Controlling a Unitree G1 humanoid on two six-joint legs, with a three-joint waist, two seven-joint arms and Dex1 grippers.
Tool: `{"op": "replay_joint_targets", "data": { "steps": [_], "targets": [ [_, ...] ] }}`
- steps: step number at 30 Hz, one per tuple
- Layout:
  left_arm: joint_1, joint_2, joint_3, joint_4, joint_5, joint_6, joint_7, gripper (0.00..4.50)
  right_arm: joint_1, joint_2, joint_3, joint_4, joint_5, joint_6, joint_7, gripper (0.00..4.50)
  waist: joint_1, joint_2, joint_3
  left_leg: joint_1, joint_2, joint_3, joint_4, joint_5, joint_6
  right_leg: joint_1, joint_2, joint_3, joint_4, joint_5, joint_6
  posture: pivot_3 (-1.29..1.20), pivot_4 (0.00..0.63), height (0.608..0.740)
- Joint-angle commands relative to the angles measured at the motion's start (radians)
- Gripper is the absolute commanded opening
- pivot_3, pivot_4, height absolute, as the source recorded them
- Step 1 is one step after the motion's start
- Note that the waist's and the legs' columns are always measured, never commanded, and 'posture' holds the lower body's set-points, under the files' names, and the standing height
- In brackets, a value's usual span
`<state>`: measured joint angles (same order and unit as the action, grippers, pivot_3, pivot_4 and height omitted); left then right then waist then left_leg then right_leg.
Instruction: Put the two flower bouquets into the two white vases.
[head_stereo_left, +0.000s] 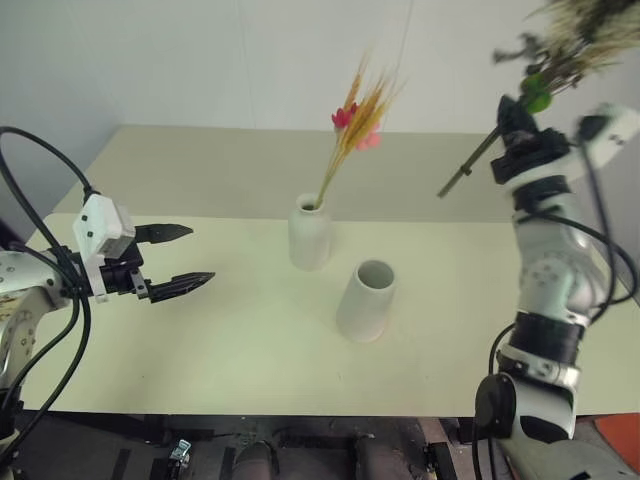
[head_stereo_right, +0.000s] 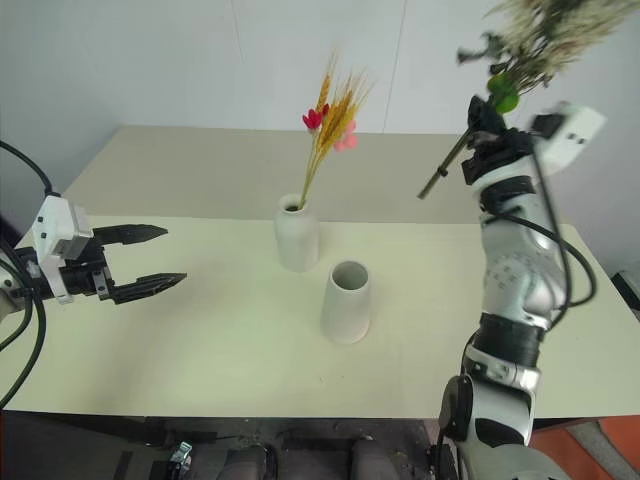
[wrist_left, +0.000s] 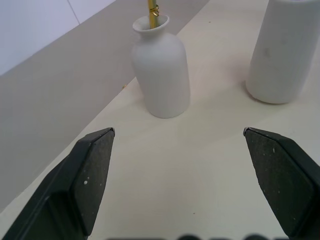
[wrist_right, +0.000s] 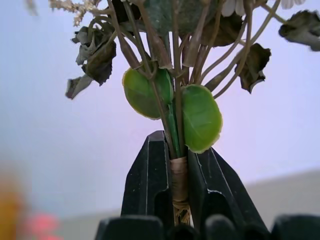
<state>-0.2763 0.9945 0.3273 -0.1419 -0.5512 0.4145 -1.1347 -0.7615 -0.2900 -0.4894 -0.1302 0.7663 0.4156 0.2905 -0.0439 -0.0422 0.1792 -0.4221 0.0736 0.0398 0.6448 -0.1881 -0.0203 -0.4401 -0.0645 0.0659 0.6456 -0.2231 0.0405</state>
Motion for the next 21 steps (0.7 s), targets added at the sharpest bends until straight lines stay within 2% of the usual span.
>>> {"op": "replay_joint_targets", "data": {
  "steps": [1,4,7,14,21],
  "targets": [
    [-0.025,0.02,0.01,-0.005,0.0,-0.016,-0.013,4.5,0.06,-0.024,0.009,-0.194,0.242,0.106,0.066,0.2,0.0,0.0,0.0,0.0,0.0,0.0,0.0,0.0,0.0,0.0,0.0,0.0,0.0,0.0,0.0,0.0,0.15,0.74],
    [-0.029,0.021,0.012,-0.003,-0.003,-0.014,-0.021,4.5,0.115,-0.048,0.048,-0.286,0.36,0.167,0.087,0.2,-0.001,0.0,0.0,0.002,0.002,0.0,0.0,0.0,0.0,0.001,0.002,0.0,0.0,0.0,-0.001,0.0,0.15,0.74],
    [-0.036,0.023,0.019,-0.005,-0.014,-0.005,-0.029,4.5,0.173,-0.044,0.105,-0.355,0.408,0.173,0.125,0.2,-0.002,0.0,0.0,0.002,0.004,0.0,0.0,0.0,0.0,0.001,0.004,0.0,0.0,0.0,-0.001,0.0,0.15,0.74],
    [-0.029,0.028,0.053,-0.024,-0.052,0.023,-0.054,4.5,0.302,-0.033,0.238,-0.36,0.252,0.075,0.237,0.2,0.0,0.0,0.0,0.003,0.005,0.001,0.0,0.0,0.0,0.001,0.006,0.0,0.0,0.0,-0.001,0.0,0.15,0.74],
    [-0.015,0.041,0.082,-0.038,-0.072,0.039,-0.062,4.5,0.336,-0.022,0.269,-0.323,0.173,0.013,0.286,0.2,0.001,0.0,0.0,0.003,0.005,0.001,0.0,0.0,0.0,0.001,0.006,0.0,0.0,0.0,-0.001,0.0,0.15,0.74]
  ]
}}
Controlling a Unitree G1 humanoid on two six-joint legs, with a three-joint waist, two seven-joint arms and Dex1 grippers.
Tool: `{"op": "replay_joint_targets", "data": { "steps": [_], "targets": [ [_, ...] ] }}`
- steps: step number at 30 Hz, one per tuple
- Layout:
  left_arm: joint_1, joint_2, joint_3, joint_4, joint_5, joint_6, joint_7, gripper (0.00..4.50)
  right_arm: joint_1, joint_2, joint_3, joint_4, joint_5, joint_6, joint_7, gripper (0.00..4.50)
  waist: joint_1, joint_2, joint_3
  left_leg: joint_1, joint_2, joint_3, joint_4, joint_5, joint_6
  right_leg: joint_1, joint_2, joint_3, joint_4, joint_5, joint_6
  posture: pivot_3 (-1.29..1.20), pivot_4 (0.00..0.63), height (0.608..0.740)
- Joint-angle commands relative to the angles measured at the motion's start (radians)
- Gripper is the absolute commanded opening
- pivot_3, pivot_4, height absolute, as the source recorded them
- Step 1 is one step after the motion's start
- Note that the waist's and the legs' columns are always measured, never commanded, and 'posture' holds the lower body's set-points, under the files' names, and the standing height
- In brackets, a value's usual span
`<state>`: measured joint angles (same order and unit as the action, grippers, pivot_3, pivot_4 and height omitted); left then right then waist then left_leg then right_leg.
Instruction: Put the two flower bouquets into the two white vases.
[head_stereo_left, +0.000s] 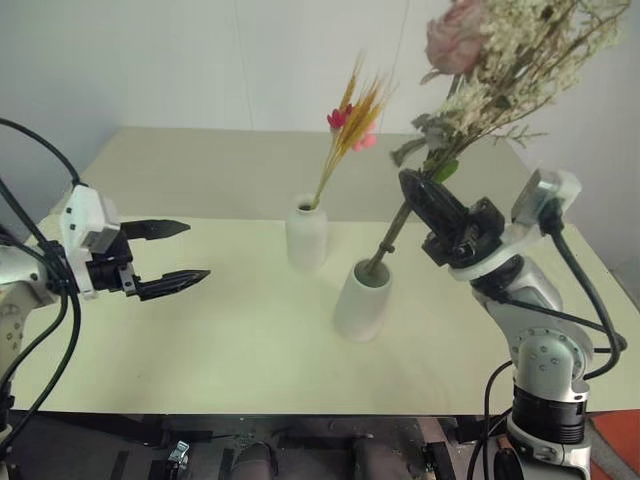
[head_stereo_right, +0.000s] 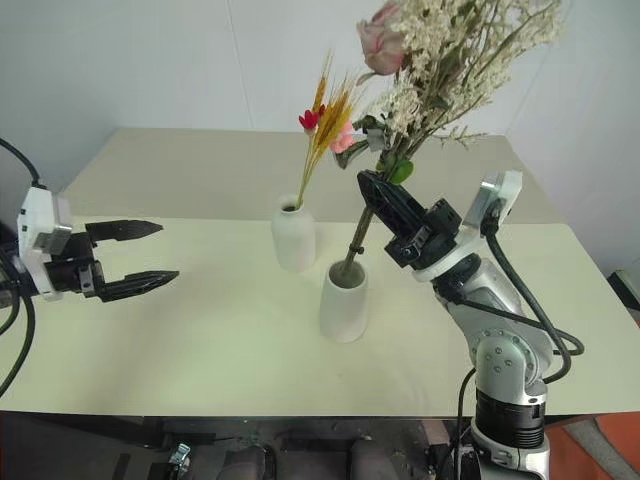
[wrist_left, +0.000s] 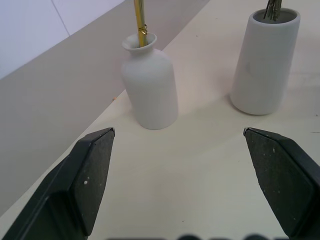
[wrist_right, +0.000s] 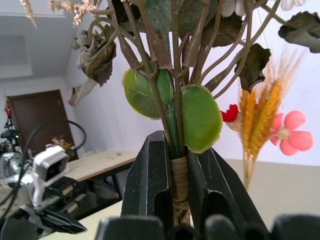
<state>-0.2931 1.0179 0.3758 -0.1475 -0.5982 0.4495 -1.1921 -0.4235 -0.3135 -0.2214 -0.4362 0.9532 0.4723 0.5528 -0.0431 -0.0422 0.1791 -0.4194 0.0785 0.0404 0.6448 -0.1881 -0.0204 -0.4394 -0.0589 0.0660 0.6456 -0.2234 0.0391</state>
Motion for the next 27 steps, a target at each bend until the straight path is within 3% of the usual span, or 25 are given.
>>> {"op": "replay_joint_targets", "data": {
  "steps": [1,3,8,15,20,27],
  "targets": [
    [0.002,0.018,0.034,-0.034,-0.025,0.006,-0.004,4.5,0.006,0.001,0.007,-0.016,-0.019,-0.048,0.033,0.2,0.0,0.0,0.0,0.0,0.0,0.0,0.0,0.0,0.0,0.0,0.0,0.0,0.0,0.0,0.0,0.0,0.15,0.74],
    [0.002,0.017,0.034,-0.037,-0.025,0.009,-0.002,4.5,0.026,-0.005,0.018,-0.013,-0.019,-0.052,0.063,0.2,0.0,0.0,0.0,0.0,0.0,0.0,0.0,0.0,0.0,0.0,0.0,0.0,0.0,0.0,0.0,0.0,0.15,0.74],
    [0.003,0.015,0.032,-0.038,-0.025,0.009,0.004,4.5,0.088,-0.036,0.034,-0.039,0.016,-0.024,0.154,1.98,0.001,0.0,0.0,0.0,0.0,0.0,0.0,0.0,0.0,0.0,0.0,0.0,0.0,0.0,0.0,0.0,0.15,0.74],
    [-0.01,0.003,0.007,-0.026,-0.014,-0.003,0.009,4.5,0.174,-0.094,0.098,-0.07,-0.12,-0.059,0.17,4.39,0.001,0.0,0.0,0.0,0.0,0.0,0.0,0.0,0.0,0.0,0.0,0.0,0.0,-0.001,0.001,0.0,0.15,0.74],
    [-0.027,-0.005,-0.007,-0.012,-0.009,-0.012,0.007,4.5,0.194,-0.114,0.086,-0.078,-0.147,-0.084,0.188,4.45,0.002,0.0,0.0,0.0,0.0,0.0,0.0,0.0,0.0,0.0,0.0,0.0,0.0,-0.001,0.001,0.0,0.15,0.74],
    [-0.054,-0.026,-0.034,0.004,0.007,-0.03,0.011,4.5,0.121,-0.059,0.068,-0.049,-0.156,-0.141,0.152,4.45,0.001,0.0,0.0,0.001,0.0,0.0,0.0,0.0,0.0,0.0,0.0,0.0,0.0,-0.001,0.002,0.0,0.15,0.74]
  ]
}}
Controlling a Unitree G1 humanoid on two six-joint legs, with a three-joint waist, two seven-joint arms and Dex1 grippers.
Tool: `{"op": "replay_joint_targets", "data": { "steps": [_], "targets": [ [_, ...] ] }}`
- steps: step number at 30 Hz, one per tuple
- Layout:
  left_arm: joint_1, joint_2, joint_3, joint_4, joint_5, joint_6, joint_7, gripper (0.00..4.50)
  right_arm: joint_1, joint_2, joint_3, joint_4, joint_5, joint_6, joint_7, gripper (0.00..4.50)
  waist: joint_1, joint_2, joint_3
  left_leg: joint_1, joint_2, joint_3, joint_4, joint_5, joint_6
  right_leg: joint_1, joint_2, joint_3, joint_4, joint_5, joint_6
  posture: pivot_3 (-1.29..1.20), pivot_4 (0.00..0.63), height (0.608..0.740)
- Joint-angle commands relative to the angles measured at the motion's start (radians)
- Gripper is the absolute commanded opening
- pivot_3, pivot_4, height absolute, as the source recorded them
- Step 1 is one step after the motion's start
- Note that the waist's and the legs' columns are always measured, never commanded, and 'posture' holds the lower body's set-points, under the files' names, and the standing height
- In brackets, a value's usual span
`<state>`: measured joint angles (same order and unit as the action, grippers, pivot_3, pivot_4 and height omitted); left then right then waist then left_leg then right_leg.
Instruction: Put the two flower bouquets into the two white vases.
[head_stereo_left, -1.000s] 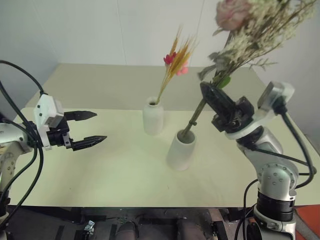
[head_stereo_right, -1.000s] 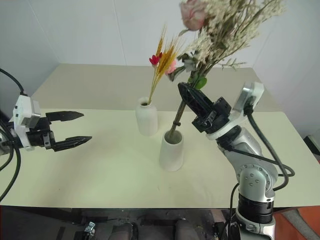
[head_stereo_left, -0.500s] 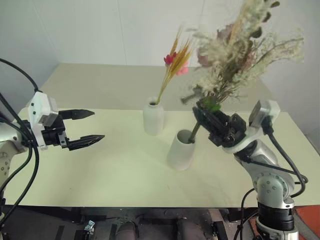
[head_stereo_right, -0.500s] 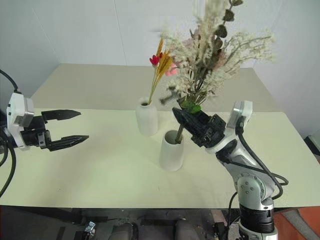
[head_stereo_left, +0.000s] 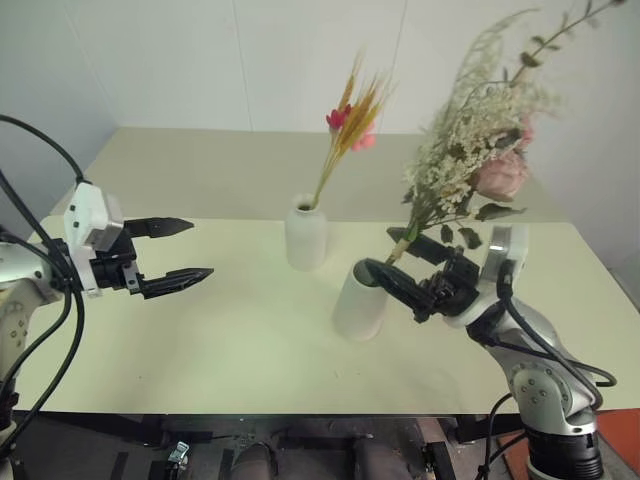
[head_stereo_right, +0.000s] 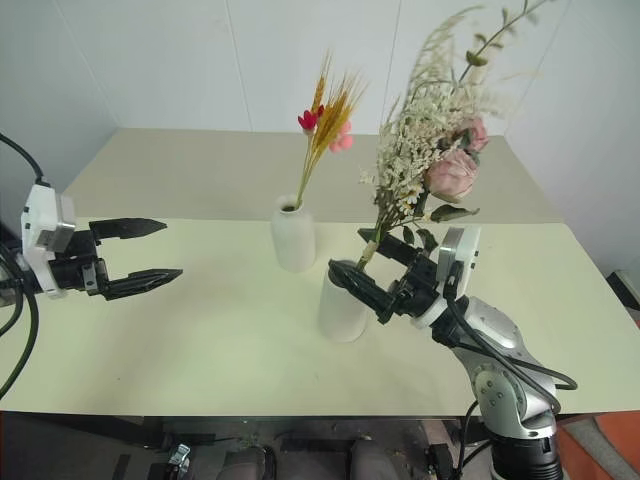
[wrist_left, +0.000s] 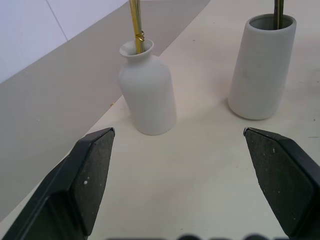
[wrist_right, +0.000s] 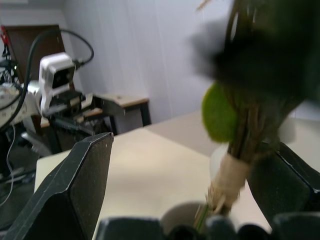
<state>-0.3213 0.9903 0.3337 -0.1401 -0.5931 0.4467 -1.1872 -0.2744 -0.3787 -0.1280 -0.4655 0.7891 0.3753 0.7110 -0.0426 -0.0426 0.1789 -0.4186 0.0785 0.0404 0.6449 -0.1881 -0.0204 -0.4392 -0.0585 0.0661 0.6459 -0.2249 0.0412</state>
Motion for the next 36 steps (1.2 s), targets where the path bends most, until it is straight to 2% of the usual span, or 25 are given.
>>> {"op": "replay_joint_targets", "data": {
  "steps": [1,3,11,15,22,27,32,36],
  "targets": [
    [-0.026,0.001,0.008,-0.002,0.002,-0.029,0.006,4.5,-0.029,0.004,-0.024,-0.019,0.002,-0.045,-0.004,4.45,0.001,0.0,0.0,0.0,0.0,0.0,0.0,0.0,0.0,0.0,0.0,0.0,0.0,0.0,0.0,0.0,0.15,0.74],
    [-0.024,0.0,0.008,-0.002,0.003,-0.031,0.008,4.5,-0.023,-0.009,-0.018,-0.019,-0.015,-0.048,0.005,4.45,0.001,0.0,0.0,0.0,0.0,0.0,0.0,0.0,0.0,0.0,0.0,0.0,0.0,0.001,-0.001,0.0,0.15,0.74],
    [-0.008,-0.001,0.008,-0.009,0.011,-0.031,0.02,4.5,-0.024,-0.194,0.057,0.008,-0.226,-0.071,0.097,4.45,0.005,0.0,0.0,0.0,0.0,0.0,0.0,0.0,0.0,0.0,0.0,0.0,0.0,0.0,0.0,0.0,0.15,0.74],
    [-0.011,-0.002,0.004,-0.012,0.011,-0.029,0.024,4.5,-0.044,-0.275,0.033,0.039,-0.23,-0.062,0.162,4.45,0.004,0.0,0.0,0.0,0.0,0.0,0.0,0.0,0.0,0.0,0.0,0.0,0.0,0.0,0.0,0.0,0.15,0.74],
    [-0.008,0.005,0.002,-0.002,0.019,-0.03,0.018,4.5,0.013,-0.528,-0.028,0.109,-0.311,-0.159,0.383,4.45,0.016,-0.001,0.0,0.0,0.0,0.0,0.0,0.0,0.0,0.001,0.0,0.0,-0.001,0.0,0.0,0.0,0.15,0.74],
    [-0.01,-0.003,-0.004,0.0,0.025,-0.033,0.02,4.5,0.039,-0.574,-0.047,0.146,-0.358,-0.215,0.415,4.45,0.019,-0.001,0.0,0.002,0.0,0.001,0.0,0.0,0.0,0.001,0.0,0.0,-0.001,-0.001,0.001,0.0,0.15,0.74],
    [0.001,-0.001,0.008,-0.005,0.025,-0.035,0.019,4.5,0.153,-0.596,-0.158,0.149,-0.332,-0.223,0.449,4.45,0.028,-0.001,0.0,0.002,0.0,0.001,0.0,0.0,0.0,0.002,-0.001,0.001,-0.001,-0.001,0.001,0.0,0.15,0.74],
    [0.019,0.014,0.043,-0.011,0.01,-0.03,0.002,4.5,0.27,-0.623,-0.358,0.142,-0.257,-0.183,0.506,4.45,0.034,-0.001,0.0,0.002,0.0,0.001,0.0,0.0,0.0,0.002,-0.001,0.001,-0.001,-0.001,0.001,0.0,0.15,0.74]
  ]
}}
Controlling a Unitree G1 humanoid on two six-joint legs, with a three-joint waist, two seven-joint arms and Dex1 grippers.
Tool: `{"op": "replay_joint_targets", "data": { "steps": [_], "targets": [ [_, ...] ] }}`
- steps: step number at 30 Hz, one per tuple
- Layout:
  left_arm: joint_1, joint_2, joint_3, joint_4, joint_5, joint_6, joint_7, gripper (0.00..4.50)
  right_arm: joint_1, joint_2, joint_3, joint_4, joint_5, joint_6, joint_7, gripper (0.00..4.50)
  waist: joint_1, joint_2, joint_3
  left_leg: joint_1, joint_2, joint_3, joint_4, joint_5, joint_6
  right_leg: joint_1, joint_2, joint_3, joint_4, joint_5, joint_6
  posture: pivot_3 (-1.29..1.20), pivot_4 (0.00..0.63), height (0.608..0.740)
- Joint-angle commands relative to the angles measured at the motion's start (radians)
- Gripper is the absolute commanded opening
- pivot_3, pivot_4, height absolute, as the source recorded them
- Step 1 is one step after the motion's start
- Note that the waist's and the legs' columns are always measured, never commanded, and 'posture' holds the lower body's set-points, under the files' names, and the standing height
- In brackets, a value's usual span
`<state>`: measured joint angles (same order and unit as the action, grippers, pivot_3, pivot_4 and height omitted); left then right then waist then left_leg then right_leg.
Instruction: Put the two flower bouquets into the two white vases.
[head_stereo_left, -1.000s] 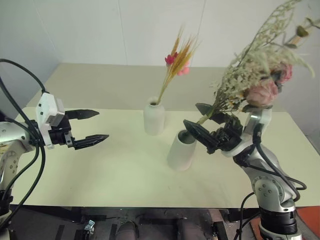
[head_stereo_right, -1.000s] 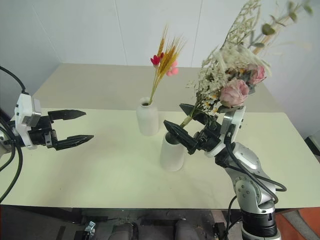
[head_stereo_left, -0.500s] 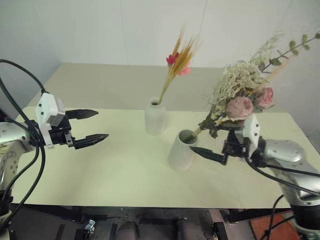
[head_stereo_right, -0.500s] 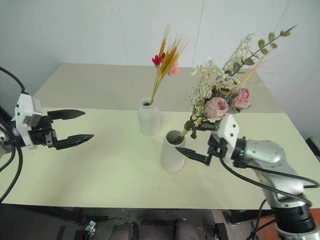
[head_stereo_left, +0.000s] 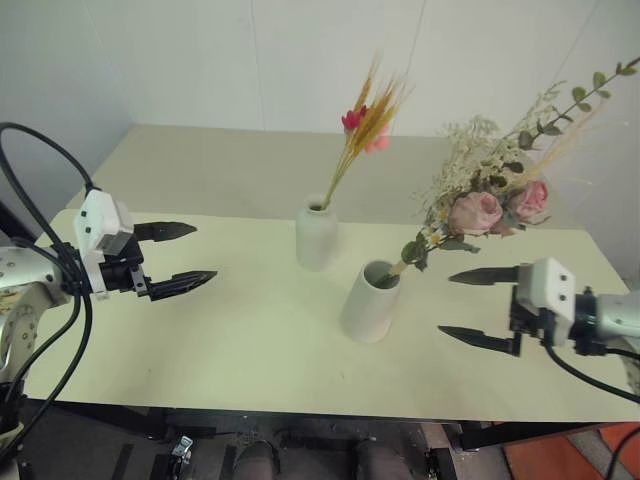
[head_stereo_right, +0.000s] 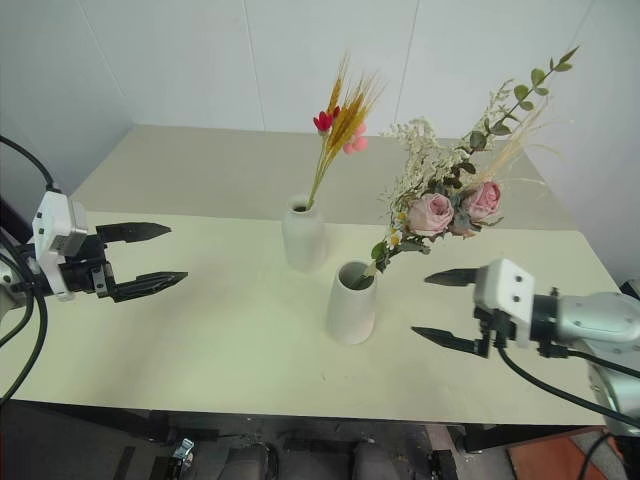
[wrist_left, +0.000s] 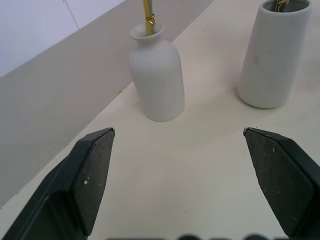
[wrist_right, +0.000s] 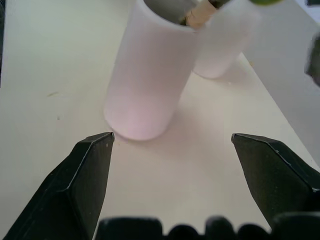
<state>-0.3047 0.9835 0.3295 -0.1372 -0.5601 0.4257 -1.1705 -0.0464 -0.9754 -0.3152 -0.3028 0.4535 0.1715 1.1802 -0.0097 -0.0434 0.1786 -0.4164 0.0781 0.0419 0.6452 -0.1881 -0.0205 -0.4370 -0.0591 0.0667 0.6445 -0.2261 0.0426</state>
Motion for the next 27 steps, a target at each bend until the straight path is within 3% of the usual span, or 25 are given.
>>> {"op": "replay_joint_targets", "data": {
  "steps": [1,6,12,21,27],
  "targets": [
    [0.007,0.025,0.06,-0.016,-0.032,-0.006,-0.022,4.5,0.059,-0.029,-0.227,-0.022,0.109,0.039,0.049,4.45,0.0,0.0,0.0,0.0,0.0,0.0,0.0,0.0,0.0,0.0,0.0,0.0,0.0,0.0,0.0,0.0,0.15,0.74],
    [0.04,0.056,0.145,-0.002,-0.066,0.001,-0.057,4.5,0.131,-0.056,-0.489,0.019,0.201,0.11,0.119,4.45,-0.007,0.0,0.0,0.003,0.0,0.0,0.0,0.0,0.0,0.002,0.0,0.0,0.0,0.0,0.0,0.0,0.15,0.74],
    [0.068,0.08,0.176,0.03,-0.052,-0.019,-0.086,4.5,0.197,-0.097,-0.637,0.073,0.206,0.147,0.195,4.45,-0.006,0.0,0.0,0.008,0.0,0.0,0.0,0.0,0.0,0.007,0.0,0.0,-0.001,-0.004,-0.006,0.0,0.15,0.74],
    [0.075,0.095,0.176,0.059,-0.039,-0.033,-0.1,4.5,0.231,-0.081,-0.639,0.068,0.152,0.132,0.169,4.45,-0.007,-0.001,0.0,0.011,0.0,0.0,-0.001,0.0,-0.001,0.011,-0.001,0.0,-0.003,-0.005,-0.007,0.0,0.15,0.74],
    [0.139,0.104,0.256,0.019,-0.051,-0.01,-0.102,4.5,0.203,-0.096,-0.579,0.103,0.146,0.126,0.165,4.45,-0.011,-0.001,0.0,0.011,0.0,0.001,-0.001,-0.001,-0.001,0.011,-0.001,0.0,-0.004,-0.005,-0.007,0.0,0.15,0.74]
  ]
}}
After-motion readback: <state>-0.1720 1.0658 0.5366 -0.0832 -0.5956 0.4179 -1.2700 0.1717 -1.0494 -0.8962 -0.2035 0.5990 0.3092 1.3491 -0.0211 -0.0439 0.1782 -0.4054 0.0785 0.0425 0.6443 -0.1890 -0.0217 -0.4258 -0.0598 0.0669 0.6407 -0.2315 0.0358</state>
